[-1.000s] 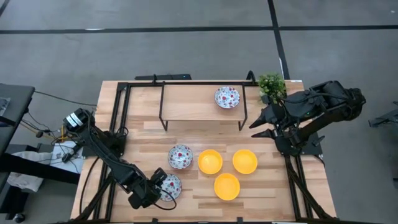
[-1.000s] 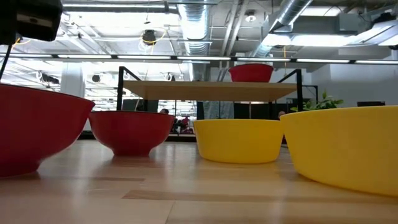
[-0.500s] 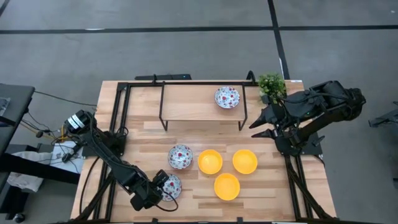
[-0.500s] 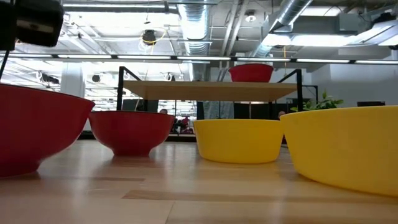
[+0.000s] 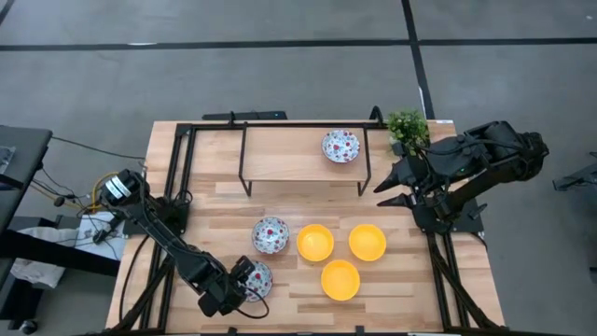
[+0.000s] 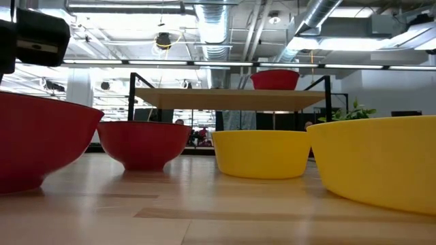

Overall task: Pick & Place Mini bowls
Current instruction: Stack the bottom red patterned bowl on top of the red patterned bowl on the shelf

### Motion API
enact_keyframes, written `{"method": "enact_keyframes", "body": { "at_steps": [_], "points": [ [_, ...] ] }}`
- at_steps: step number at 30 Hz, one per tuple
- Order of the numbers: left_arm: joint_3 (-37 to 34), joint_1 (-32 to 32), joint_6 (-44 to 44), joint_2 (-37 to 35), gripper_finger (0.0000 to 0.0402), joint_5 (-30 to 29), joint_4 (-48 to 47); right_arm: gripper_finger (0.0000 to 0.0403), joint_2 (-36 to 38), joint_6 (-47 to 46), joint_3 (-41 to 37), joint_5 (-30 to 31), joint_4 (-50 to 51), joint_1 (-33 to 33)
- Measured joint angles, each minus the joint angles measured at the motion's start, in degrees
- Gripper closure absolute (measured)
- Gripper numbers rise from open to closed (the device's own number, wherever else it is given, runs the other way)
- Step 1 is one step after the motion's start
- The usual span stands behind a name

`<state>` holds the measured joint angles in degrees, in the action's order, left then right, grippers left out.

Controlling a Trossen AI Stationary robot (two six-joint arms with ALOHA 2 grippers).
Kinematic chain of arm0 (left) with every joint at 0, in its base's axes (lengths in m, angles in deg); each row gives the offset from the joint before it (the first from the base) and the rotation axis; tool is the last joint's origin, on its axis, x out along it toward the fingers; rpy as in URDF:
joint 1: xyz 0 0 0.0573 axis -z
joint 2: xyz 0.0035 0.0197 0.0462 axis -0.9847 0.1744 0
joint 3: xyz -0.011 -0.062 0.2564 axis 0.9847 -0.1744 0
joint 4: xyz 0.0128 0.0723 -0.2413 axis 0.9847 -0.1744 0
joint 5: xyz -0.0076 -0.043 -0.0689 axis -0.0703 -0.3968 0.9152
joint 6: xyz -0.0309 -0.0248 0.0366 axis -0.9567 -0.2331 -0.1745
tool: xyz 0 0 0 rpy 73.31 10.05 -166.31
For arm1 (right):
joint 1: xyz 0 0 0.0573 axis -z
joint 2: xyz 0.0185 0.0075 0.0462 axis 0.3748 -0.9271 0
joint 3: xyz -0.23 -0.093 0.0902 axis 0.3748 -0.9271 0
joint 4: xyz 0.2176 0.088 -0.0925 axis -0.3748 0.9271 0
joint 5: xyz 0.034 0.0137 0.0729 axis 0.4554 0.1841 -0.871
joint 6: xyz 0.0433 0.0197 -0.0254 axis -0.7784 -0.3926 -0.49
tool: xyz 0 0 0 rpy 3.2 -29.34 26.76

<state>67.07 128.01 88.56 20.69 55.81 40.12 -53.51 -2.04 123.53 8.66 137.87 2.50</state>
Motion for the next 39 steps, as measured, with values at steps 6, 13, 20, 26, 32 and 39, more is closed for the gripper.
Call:
{"method": "enact_keyframes", "body": {
  "at_steps": [6, 13, 20, 26, 32, 39],
  "points": [
    [0.0, 0.11, -4.21, 0.0, 0.0239, 0.42, 0.21, 0.0269, 0.0, -0.9, 0.0, 0.0, 0.0, 0.0],
    [0.03, 0.11, -4.45, -0.02, 0.0311, 0.5, 0.53, 0.027, 0.0, -1.03, 0.0, 0.0, 0.0, 0.0],
    [0.11, 0.3, -4.41, -0.09, 0.0356, 1.24, 1.06, 0.0269, 0.0, -1.05, 0.0, 0.0, 0.0, 0.0],
    [0.17, 0.73, -3.57, -2.65, 0.0382, 1.35, 1.25, 0.0269, 0.0, -1.03, 0.0, 0.0, 0.0, 0.02],
    [0.09, 0.74, -3.53, -7.66, 0.0384, 1.65, 1.22, 0.027, 0.0, -1.0, 0.0, 0.0, 0.0, 0.02],
    [0.09, 0.22, -3.73, -13.87, 0.0385, -3.04, 1.11, 0.0269, -0.13, -1.0, 0.0, 0.0, 0.0, 0.02]
  ]
}}
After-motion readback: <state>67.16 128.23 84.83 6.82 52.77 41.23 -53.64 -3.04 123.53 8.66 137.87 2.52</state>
